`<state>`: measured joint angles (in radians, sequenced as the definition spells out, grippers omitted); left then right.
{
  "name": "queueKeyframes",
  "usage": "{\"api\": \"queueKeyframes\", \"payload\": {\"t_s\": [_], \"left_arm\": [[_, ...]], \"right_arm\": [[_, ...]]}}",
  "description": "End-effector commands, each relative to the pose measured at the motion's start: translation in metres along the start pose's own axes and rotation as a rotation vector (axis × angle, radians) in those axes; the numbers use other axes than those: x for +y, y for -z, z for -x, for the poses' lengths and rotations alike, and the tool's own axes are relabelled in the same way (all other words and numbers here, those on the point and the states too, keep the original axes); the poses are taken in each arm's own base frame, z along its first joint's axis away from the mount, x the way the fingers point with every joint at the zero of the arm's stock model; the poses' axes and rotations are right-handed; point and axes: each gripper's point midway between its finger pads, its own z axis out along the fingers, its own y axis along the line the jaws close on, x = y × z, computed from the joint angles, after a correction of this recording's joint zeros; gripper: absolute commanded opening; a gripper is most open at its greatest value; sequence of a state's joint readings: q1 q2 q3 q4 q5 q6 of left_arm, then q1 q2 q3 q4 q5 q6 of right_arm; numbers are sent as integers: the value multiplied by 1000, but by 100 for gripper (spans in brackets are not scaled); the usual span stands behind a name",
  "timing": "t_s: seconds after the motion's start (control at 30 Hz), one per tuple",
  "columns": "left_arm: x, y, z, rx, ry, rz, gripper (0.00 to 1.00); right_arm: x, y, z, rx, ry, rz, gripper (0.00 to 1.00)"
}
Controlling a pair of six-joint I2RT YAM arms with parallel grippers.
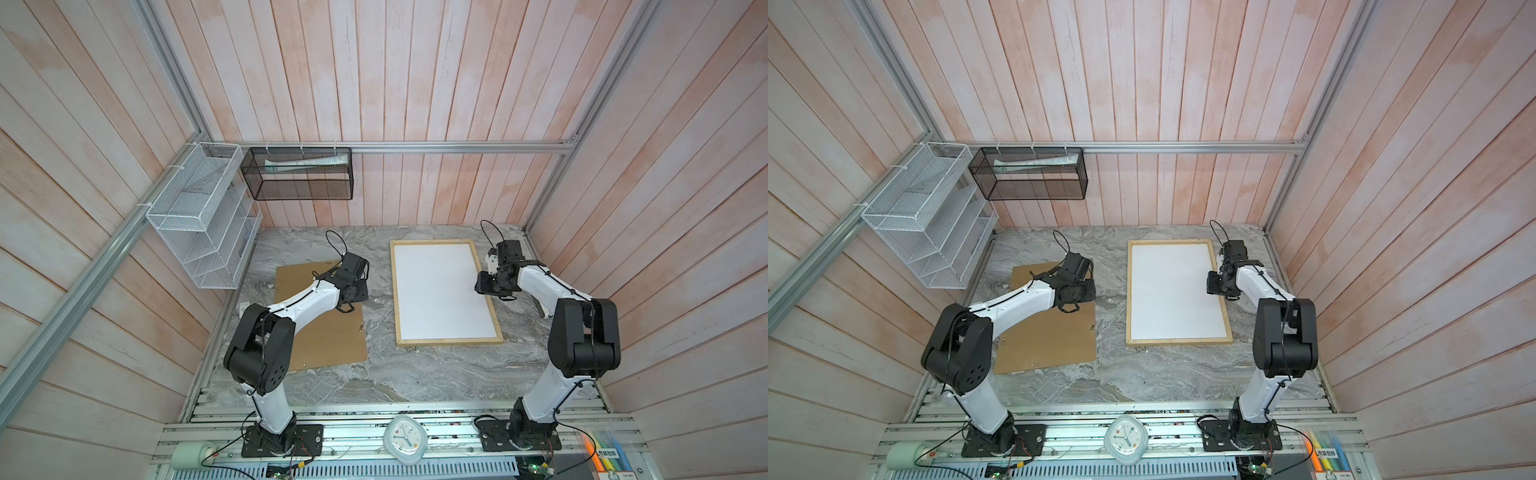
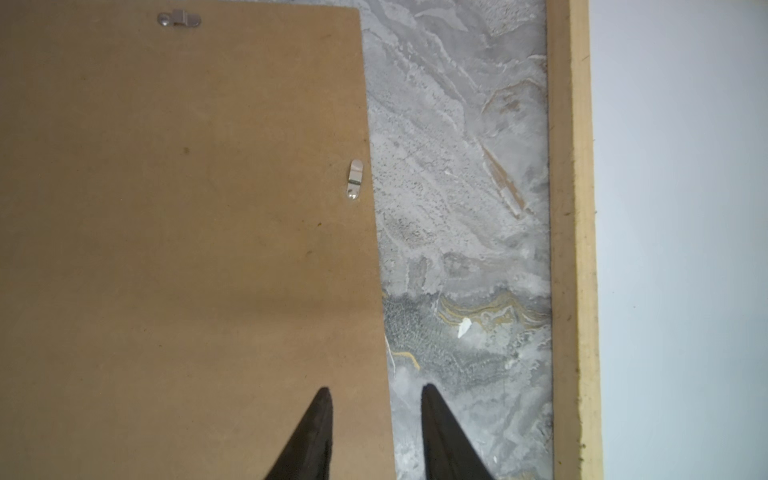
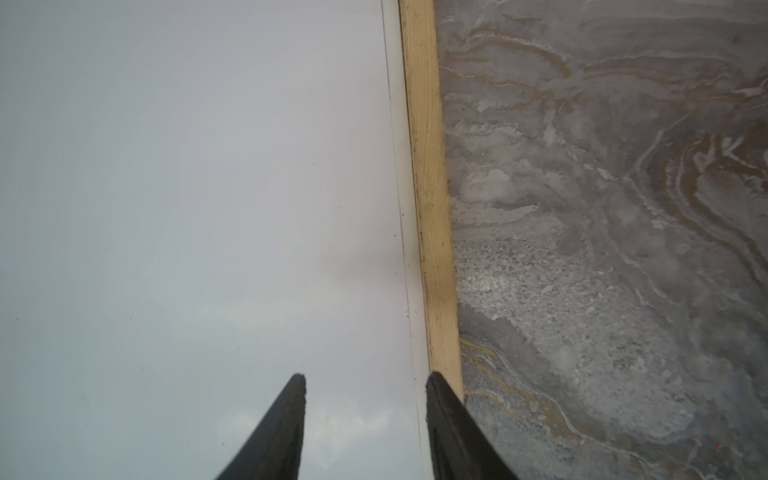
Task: Put the photo into the frame
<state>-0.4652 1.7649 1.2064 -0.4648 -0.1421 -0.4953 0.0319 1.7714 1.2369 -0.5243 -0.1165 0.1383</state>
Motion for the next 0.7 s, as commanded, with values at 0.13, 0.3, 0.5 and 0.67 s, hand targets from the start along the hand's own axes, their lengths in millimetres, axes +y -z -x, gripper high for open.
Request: {"api": "queueKeyframes", "payload": {"t_s": [0.13,0.3,0.5,0.67], "left_arm": [[31,8,-25,43,31,107,38],[40,6,-41,76,38,123,38],[46,2,-56,102,42,129,38],[44,-3,-65,130,51,110,38]], "right_arm": [[8,5,-2,-12,-20,48,49],[21,7,-1,-24,-36,125,49],[46,8,1,-44,-47,211,48],[76,7,3,-48,-57,307,47]]}}
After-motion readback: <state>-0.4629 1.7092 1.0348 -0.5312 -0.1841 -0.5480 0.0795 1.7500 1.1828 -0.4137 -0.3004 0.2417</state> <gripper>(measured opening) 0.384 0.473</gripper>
